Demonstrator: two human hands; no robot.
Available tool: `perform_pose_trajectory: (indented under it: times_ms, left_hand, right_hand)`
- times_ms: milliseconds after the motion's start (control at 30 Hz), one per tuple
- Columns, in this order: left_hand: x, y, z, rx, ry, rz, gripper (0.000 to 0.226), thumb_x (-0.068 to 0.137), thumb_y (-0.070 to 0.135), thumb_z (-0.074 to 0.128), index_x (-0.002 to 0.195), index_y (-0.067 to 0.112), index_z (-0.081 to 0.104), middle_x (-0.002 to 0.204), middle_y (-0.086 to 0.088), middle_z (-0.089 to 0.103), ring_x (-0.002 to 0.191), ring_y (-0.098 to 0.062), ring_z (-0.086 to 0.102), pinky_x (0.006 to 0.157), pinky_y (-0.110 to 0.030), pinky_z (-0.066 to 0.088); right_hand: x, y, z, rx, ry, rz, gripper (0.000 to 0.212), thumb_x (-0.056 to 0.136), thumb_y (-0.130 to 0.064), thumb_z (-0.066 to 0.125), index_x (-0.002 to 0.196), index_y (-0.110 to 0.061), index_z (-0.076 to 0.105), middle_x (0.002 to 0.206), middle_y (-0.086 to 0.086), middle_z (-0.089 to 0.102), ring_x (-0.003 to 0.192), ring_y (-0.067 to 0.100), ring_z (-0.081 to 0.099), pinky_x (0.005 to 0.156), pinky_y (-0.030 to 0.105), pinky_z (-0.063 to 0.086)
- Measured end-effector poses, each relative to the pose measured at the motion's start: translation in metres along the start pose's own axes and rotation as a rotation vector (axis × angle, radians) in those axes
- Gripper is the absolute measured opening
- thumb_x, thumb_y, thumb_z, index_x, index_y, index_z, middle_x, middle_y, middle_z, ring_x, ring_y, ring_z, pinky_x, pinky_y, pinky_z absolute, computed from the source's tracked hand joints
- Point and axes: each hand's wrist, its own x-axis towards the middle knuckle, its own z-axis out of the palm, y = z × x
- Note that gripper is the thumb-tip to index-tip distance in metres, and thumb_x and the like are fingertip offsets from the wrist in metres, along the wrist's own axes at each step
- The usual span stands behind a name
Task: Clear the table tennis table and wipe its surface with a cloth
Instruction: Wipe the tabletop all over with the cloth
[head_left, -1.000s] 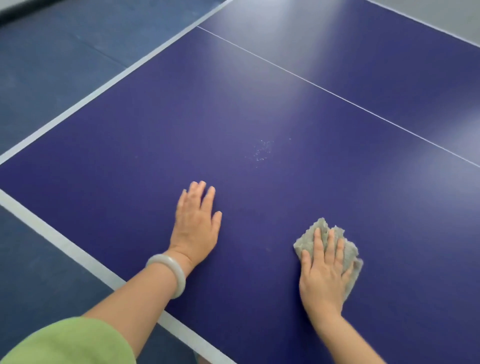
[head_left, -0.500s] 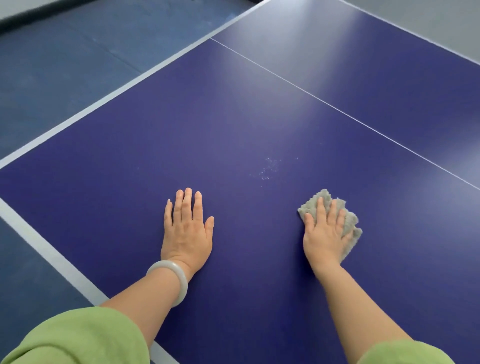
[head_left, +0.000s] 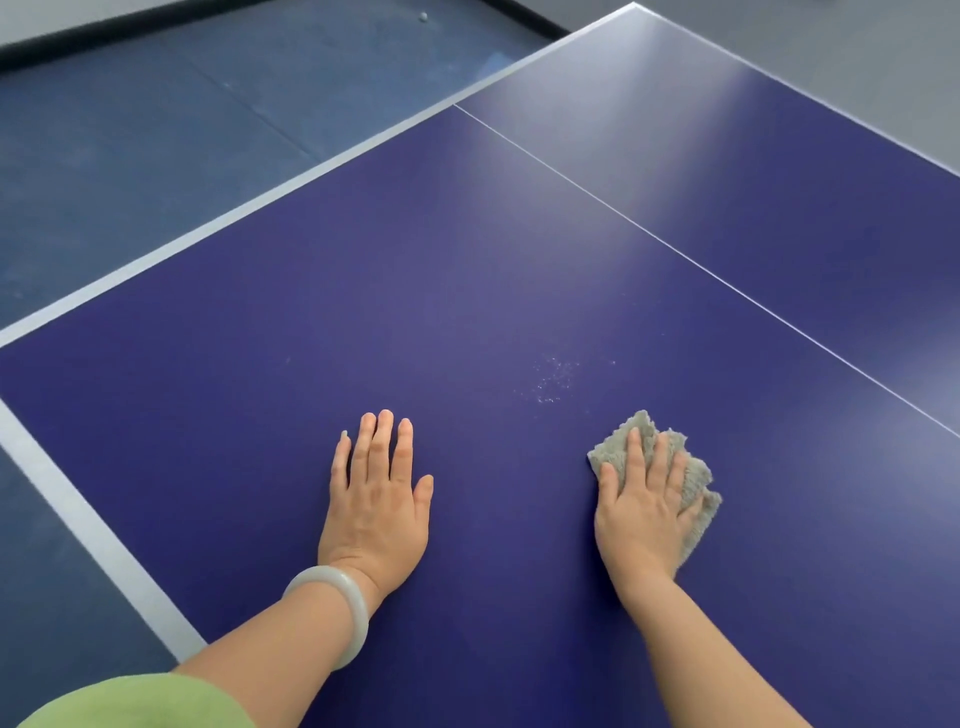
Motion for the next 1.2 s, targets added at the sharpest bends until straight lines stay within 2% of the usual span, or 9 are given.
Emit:
perform_pose_trajectory:
  times_ms: [100,233,400,700,800,933,1000,1067,1200]
  left_hand:
    - [0.000,-0.001,-0.001,-0.042,-0.032,-0.001,0.064,0.101,0.045,0.014,0.156,0.013,0.007,0.163,-0.011,0.009,0.152,-0.027,0.002,0.123,-0.045,-0.001]
    - [0.026,-0.005,-0.013,-0.233,0.020,0.026,0.061,0.100,0.043,0.039,0.150,0.009,0.033,0.156,-0.011,0.026,0.148,-0.028,0.018,0.123,-0.041,0.012]
    - [0.081,0.011,-0.016,-0.110,0.009,-0.046,0.068,0.102,0.049,0.021,0.156,0.012,0.003,0.163,-0.012,0.000,0.151,-0.027,-0.006,0.123,-0.042,-0.001]
    - [0.085,0.021,-0.003,-0.059,0.113,-0.073,0.070,0.094,0.045,0.024,0.149,0.003,0.035,0.153,-0.021,0.032,0.147,-0.035,0.021,0.121,-0.051,0.015]
    - [0.085,0.022,-0.005,-0.050,0.099,-0.082,0.070,0.094,0.045,0.022,0.150,0.004,0.033,0.155,-0.020,0.031,0.148,-0.034,0.020,0.121,-0.050,0.014]
    - [0.086,0.023,-0.005,-0.058,0.107,-0.086,0.063,0.101,0.041,0.020,0.150,0.004,0.032,0.155,-0.020,0.030,0.148,-0.034,0.019,0.121,-0.050,0.014]
    - [0.086,0.022,-0.004,-0.055,0.106,-0.080,0.071,0.096,0.046,0.018,0.149,0.003,0.034,0.154,-0.021,0.032,0.147,-0.034,0.022,0.121,-0.051,0.016]
    - [0.087,0.022,-0.003,-0.064,0.113,-0.074,0.073,0.094,0.047,0.016,0.148,0.002,0.037,0.152,-0.022,0.034,0.146,-0.035,0.024,0.120,-0.052,0.017]
    - [0.088,0.024,-0.004,-0.066,0.116,-0.084,0.073,0.093,0.046,0.016,0.147,0.002,0.038,0.152,-0.022,0.035,0.146,-0.035,0.026,0.120,-0.052,0.018]
  right_hand:
    - [-0.001,-0.009,0.001,-0.003,0.017,0.008,0.060,0.101,-0.051,0.012,0.156,-0.037,-0.008,0.164,-0.010,-0.017,0.150,0.014,-0.020,0.120,0.051,-0.012]
    - [0.002,-0.003,0.003,-0.016,0.015,-0.017,0.059,0.100,-0.052,0.010,0.154,-0.040,-0.012,0.160,-0.014,-0.023,0.149,0.011,-0.023,0.120,0.050,-0.013]
    - [0.015,-0.004,0.000,0.017,0.011,-0.006,0.056,0.102,-0.050,0.012,0.152,-0.043,-0.012,0.158,-0.019,-0.025,0.148,0.008,-0.023,0.120,0.047,-0.014]
    - [0.126,-0.031,-0.034,0.187,-0.034,0.291,0.057,0.105,-0.047,0.015,0.158,-0.032,0.000,0.165,-0.001,-0.012,0.151,0.021,-0.016,0.118,0.055,-0.012]
    - [0.137,-0.069,-0.029,0.145,-0.127,-0.003,0.053,0.106,-0.045,0.016,0.157,-0.038,0.005,0.165,-0.006,-0.013,0.151,0.016,-0.016,0.118,0.050,-0.014]
    - [0.132,-0.052,-0.020,0.077,-0.177,-0.479,0.050,0.106,-0.042,0.021,0.155,-0.042,0.008,0.156,-0.024,-0.016,0.144,0.000,-0.022,0.107,0.029,-0.032]
    - [0.151,-0.019,-0.027,-0.006,-0.077,-0.377,0.052,0.107,-0.037,0.026,0.156,-0.038,0.010,0.162,-0.015,-0.009,0.150,0.007,-0.013,0.116,0.037,-0.017]
    - [0.178,0.008,-0.045,0.032,-0.002,-0.079,0.052,0.107,-0.035,0.027,0.157,-0.033,0.013,0.166,-0.005,-0.002,0.152,0.015,-0.004,0.119,0.048,-0.005]
    - [0.239,0.009,-0.069,0.155,-0.013,0.267,0.054,0.106,-0.042,0.019,0.158,-0.032,0.008,0.166,0.000,-0.005,0.152,0.023,-0.007,0.119,0.055,-0.007]
